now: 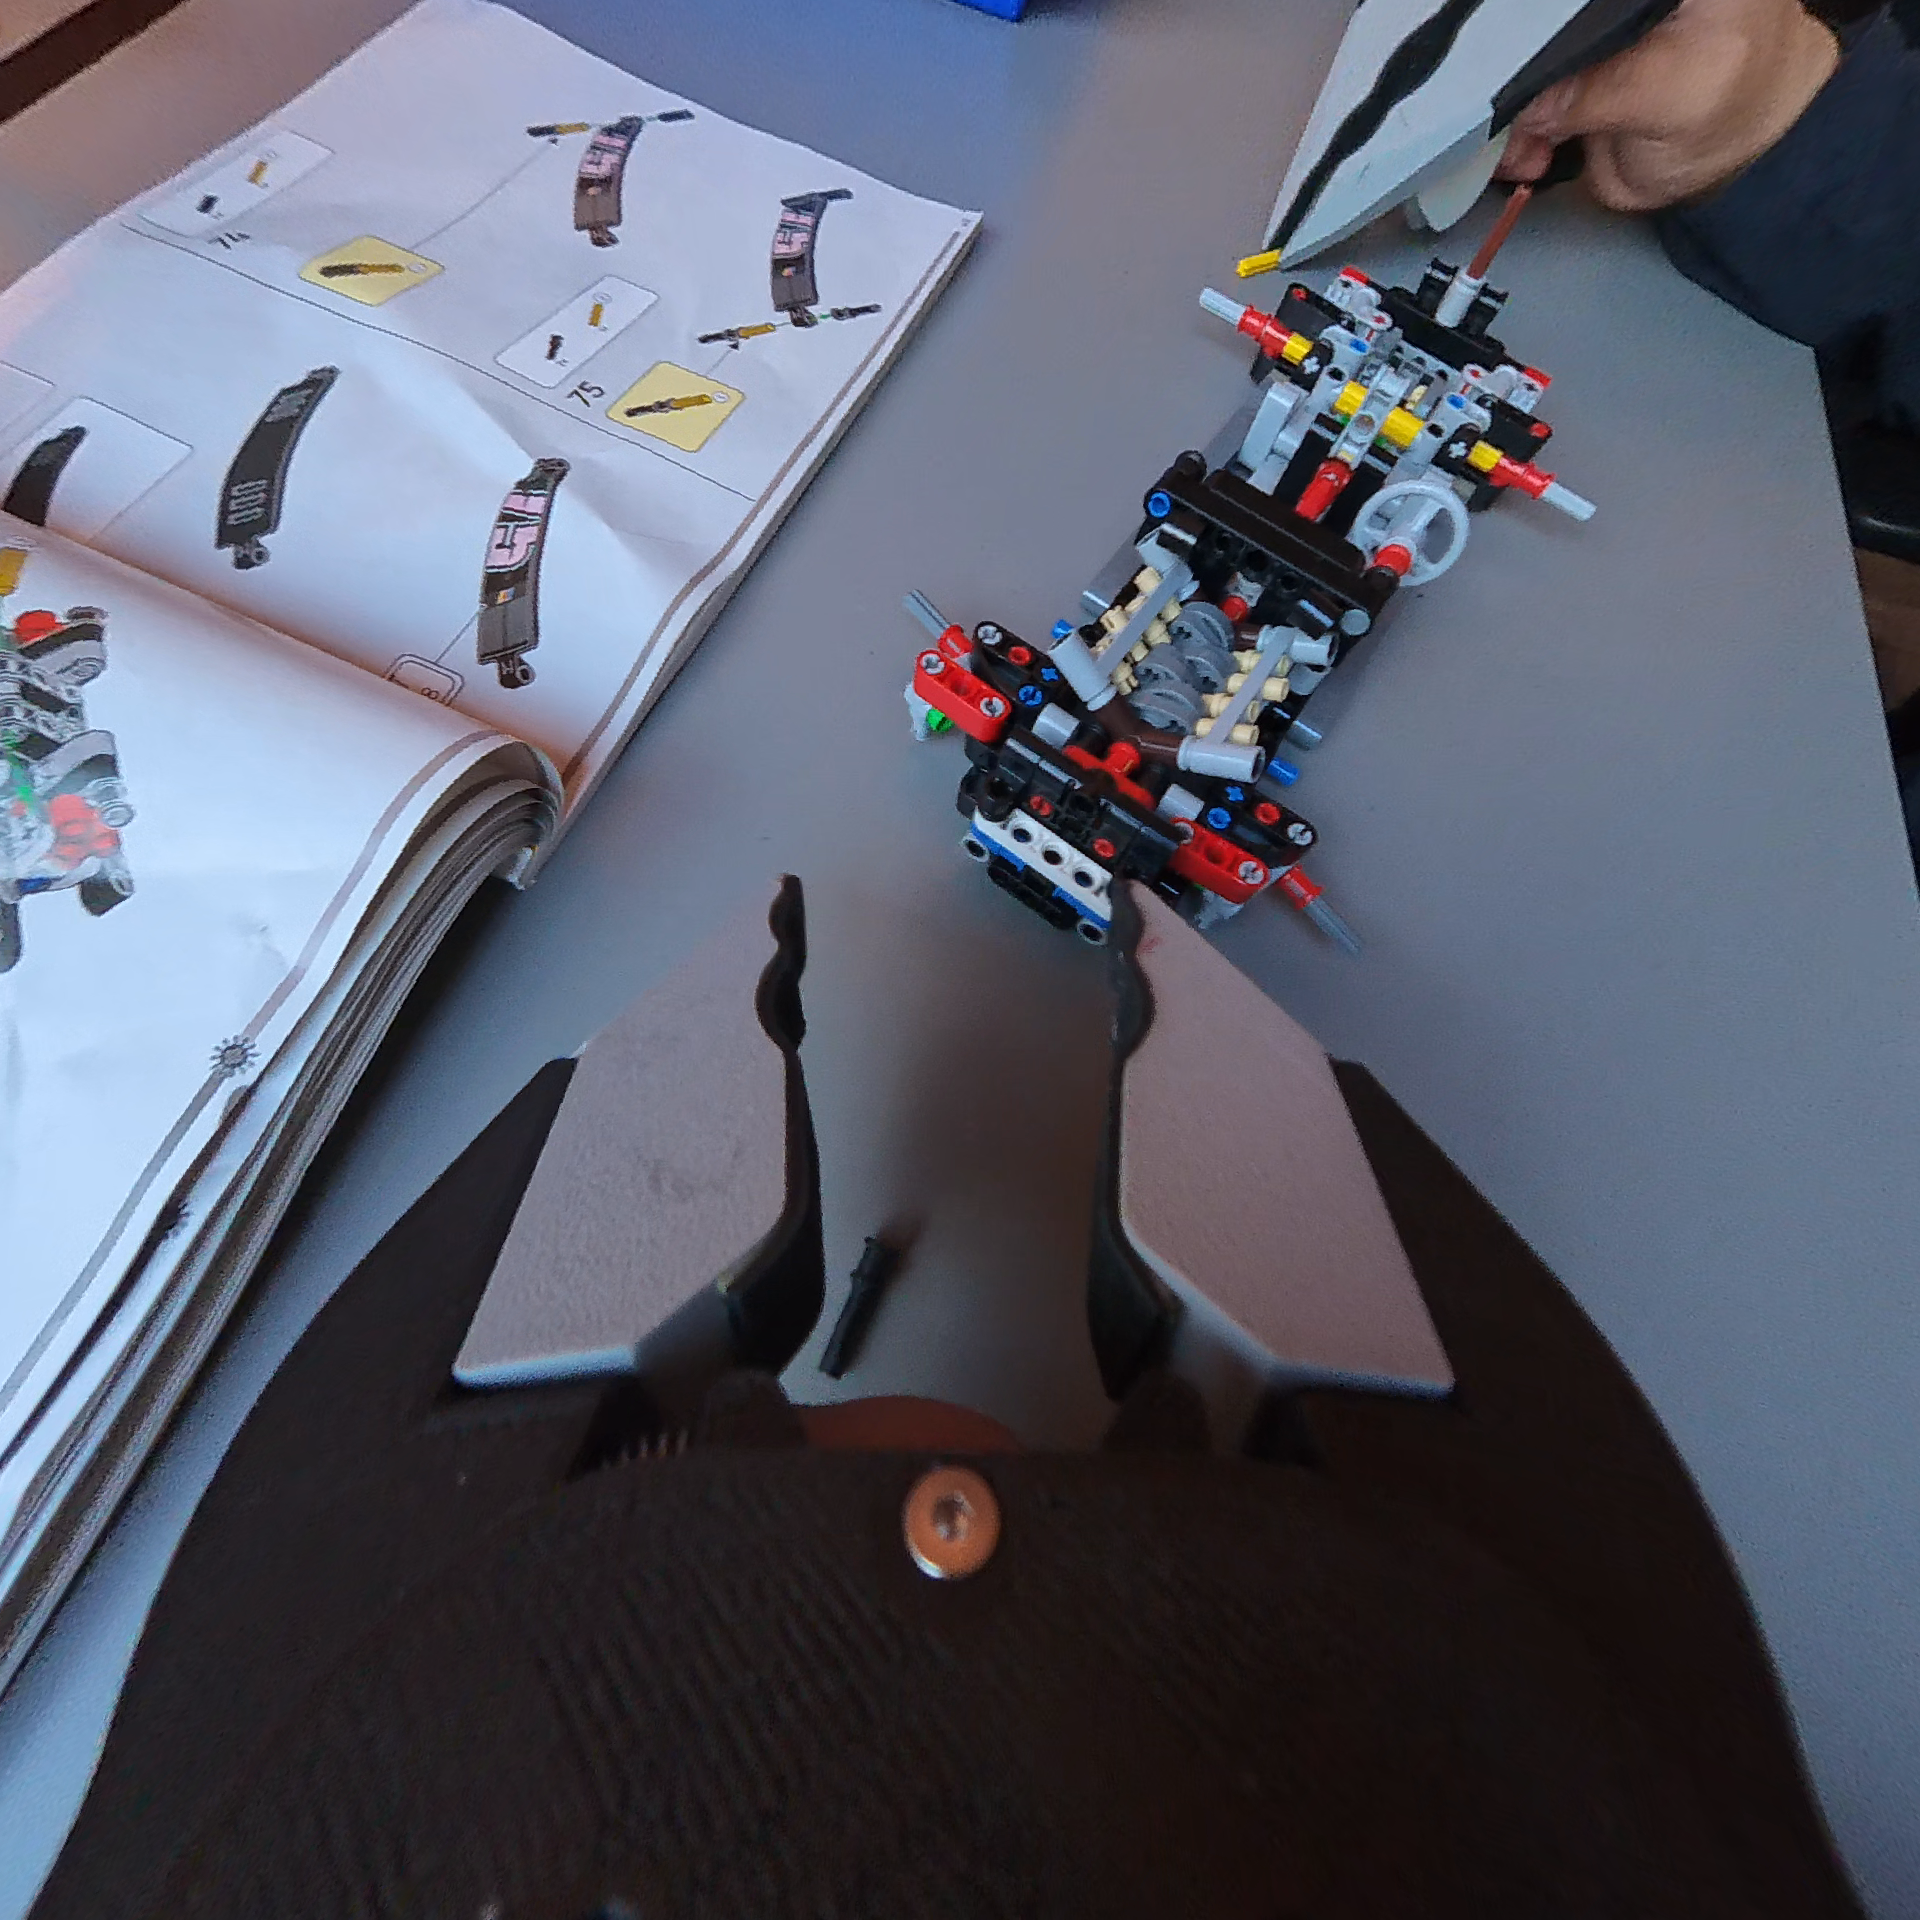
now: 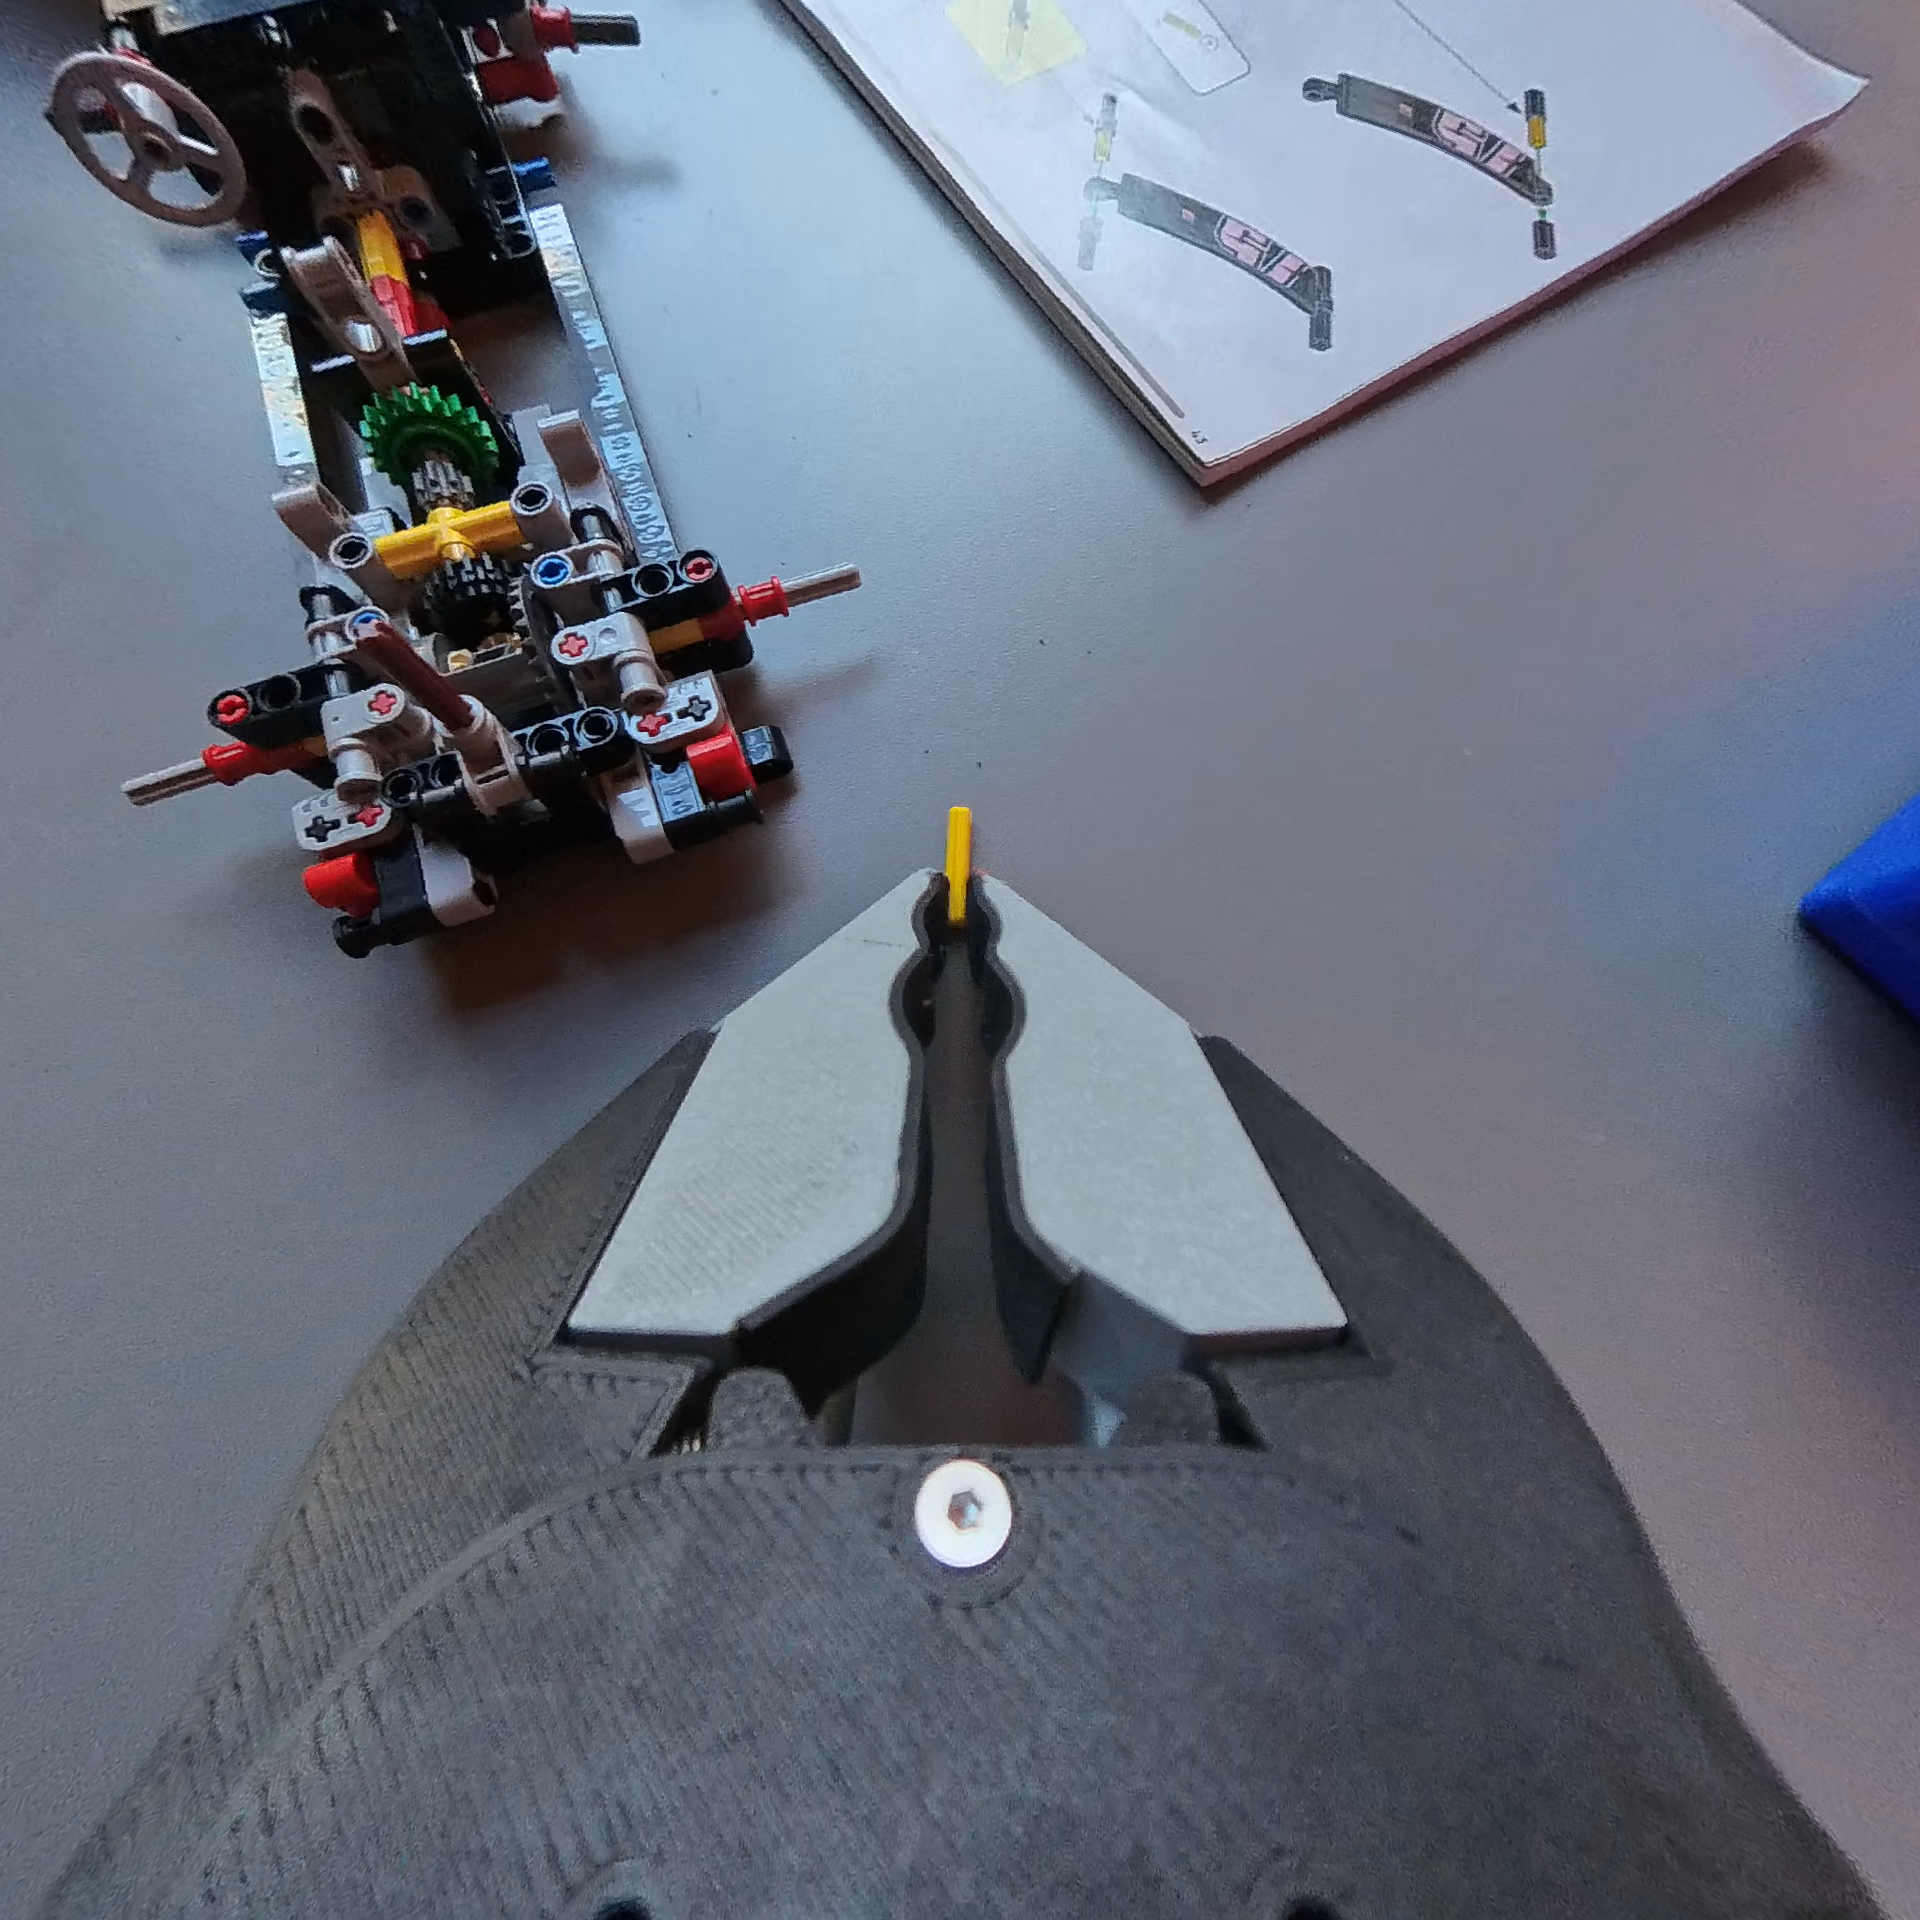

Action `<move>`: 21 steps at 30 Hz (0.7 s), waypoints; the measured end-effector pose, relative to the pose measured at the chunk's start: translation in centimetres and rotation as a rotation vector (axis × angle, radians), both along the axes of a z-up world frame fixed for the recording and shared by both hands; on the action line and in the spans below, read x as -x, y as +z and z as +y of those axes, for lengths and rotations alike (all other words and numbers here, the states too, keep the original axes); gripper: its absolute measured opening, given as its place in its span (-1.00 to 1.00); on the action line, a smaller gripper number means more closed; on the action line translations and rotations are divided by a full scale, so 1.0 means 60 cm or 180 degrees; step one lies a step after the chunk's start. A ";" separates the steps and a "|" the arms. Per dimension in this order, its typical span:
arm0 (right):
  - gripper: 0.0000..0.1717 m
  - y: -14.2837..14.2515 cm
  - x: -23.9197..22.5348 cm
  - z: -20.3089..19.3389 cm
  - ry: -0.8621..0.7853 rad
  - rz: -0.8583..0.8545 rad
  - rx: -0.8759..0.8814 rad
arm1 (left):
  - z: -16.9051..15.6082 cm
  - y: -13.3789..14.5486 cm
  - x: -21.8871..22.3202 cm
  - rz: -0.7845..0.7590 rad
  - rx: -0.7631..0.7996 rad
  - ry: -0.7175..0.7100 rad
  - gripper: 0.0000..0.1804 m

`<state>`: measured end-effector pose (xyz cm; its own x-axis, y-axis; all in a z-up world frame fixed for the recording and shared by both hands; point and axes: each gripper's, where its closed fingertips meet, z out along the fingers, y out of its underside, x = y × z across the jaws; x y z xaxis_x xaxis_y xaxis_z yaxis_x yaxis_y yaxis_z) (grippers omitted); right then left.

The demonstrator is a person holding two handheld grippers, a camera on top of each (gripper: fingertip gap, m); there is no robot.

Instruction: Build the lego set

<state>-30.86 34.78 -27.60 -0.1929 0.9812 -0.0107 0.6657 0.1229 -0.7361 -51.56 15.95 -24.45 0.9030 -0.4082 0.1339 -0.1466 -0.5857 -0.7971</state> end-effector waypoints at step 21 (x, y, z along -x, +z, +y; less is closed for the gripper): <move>-1.00 0.038 0.006 0.021 -0.0198 0.0441 0.0173 | 0.009 -0.013 0.033 0.0133 0.0074 0.0328 -0.39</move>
<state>-31.21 36.04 -25.34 -0.1350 0.9900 -0.0415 0.5623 0.0421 -0.8259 -53.52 16.50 -25.23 0.9450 -0.3103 0.1037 -0.1175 -0.6176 -0.7777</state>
